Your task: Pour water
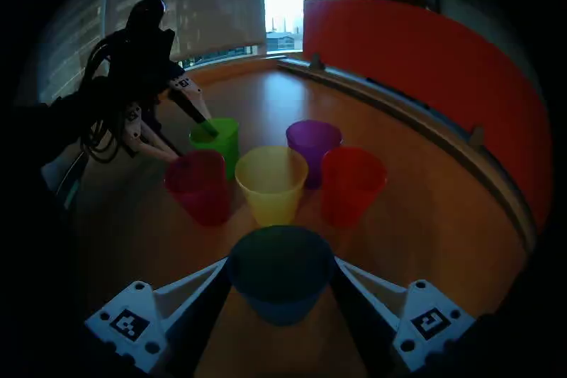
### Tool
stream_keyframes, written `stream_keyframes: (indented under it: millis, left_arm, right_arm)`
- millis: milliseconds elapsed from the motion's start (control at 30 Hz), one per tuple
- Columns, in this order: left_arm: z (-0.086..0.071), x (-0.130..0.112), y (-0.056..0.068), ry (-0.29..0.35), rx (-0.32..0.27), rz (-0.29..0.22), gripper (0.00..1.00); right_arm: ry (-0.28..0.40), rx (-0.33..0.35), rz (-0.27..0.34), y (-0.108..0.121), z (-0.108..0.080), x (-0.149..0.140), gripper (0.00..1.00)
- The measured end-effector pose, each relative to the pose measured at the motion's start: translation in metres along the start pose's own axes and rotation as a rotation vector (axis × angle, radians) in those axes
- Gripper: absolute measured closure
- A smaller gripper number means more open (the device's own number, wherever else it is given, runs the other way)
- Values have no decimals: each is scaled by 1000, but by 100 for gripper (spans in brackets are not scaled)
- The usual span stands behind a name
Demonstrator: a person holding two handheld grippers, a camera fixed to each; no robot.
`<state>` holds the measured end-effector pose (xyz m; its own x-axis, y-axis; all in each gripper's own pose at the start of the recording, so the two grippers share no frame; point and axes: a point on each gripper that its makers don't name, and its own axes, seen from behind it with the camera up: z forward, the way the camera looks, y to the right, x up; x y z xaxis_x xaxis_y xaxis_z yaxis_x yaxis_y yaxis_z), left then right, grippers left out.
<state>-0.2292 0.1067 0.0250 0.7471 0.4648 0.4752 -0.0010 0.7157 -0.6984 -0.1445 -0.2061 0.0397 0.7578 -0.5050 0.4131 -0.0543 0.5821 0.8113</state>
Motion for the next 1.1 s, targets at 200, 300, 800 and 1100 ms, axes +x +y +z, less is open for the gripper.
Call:
stream_keyframes:
  millis: [200,300,800,1100]
  left_arm:
    - [-1,-3,3,-2,0,-4,7]
    - [-1,-3,3,-2,3,-6,7]
    - [-11,-10,-3,-7,38,-22,6]
    - [-34,-12,-2,32,79,-39,6]
  right_arm:
    - [-4,-15,20,2,-7,-11,6]
    - [-8,-25,25,3,-9,-16,6]
    - [9,-69,29,4,-25,-16,0]
    - [34,-99,37,-4,-49,-16,0]
